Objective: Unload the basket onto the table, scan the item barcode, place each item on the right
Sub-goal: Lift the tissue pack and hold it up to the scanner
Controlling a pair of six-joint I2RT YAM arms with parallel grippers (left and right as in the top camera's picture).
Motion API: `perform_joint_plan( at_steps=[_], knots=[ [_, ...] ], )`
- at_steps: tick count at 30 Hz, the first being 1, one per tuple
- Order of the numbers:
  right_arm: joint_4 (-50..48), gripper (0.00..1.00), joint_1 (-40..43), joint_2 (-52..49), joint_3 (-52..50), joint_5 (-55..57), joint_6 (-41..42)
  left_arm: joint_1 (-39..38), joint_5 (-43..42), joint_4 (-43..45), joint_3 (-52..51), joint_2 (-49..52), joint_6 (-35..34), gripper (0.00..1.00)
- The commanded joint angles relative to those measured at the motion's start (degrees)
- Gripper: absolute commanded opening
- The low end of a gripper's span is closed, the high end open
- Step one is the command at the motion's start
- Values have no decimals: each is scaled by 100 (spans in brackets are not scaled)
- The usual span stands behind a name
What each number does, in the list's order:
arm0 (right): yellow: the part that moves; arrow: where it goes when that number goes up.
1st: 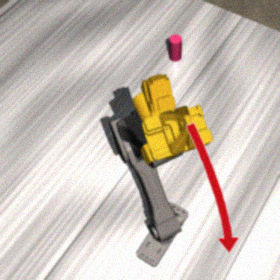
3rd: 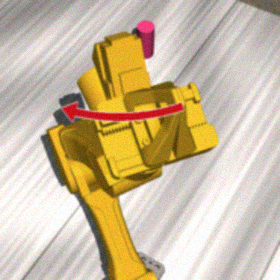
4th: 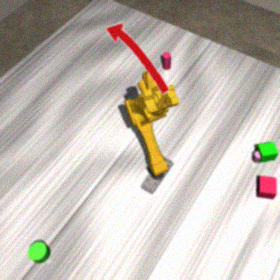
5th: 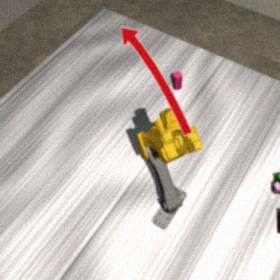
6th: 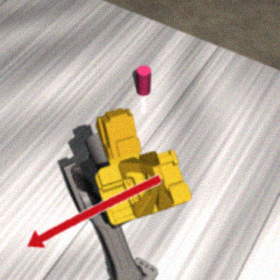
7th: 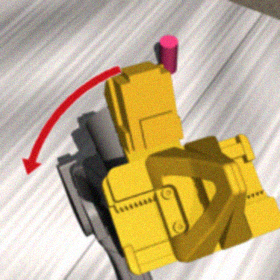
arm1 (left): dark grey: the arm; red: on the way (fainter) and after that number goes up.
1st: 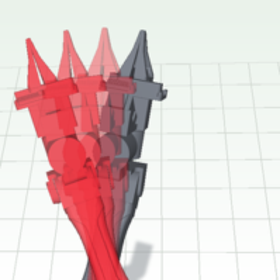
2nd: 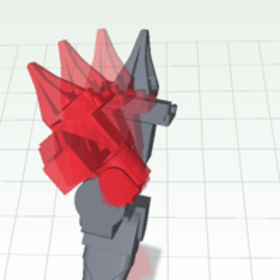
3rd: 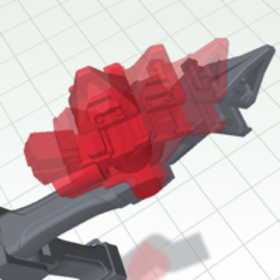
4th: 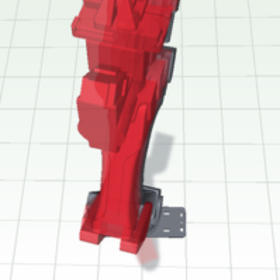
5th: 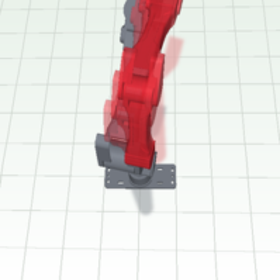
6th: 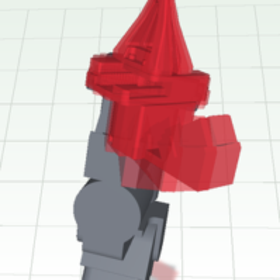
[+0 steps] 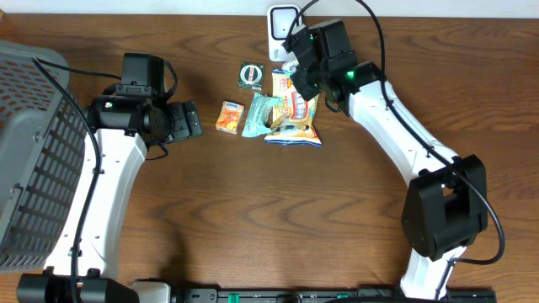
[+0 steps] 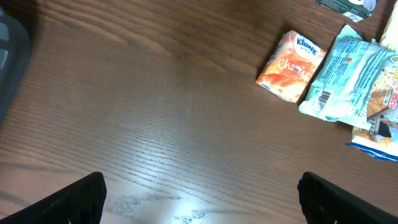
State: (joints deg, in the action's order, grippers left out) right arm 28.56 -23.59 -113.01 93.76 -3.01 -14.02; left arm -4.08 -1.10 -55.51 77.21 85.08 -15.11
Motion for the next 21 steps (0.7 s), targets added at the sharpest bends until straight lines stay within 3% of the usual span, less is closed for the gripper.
perform_joint_plan(
  at_steps=[1,9,17,21],
  knots=[
    [-15,1,-46,114,96,-35,-273,2,72,-15,24,28,28,98],
    [-485,1,-39,81,291,-28,-278,2,72,-15,24,26,28,98],
    [-737,1,225,-485,1617,-57,-278,2,72,-17,24,26,28,98],
    [-649,4,289,-1314,2699,-57,-514,2,72,-17,24,26,26,98]
  ],
)
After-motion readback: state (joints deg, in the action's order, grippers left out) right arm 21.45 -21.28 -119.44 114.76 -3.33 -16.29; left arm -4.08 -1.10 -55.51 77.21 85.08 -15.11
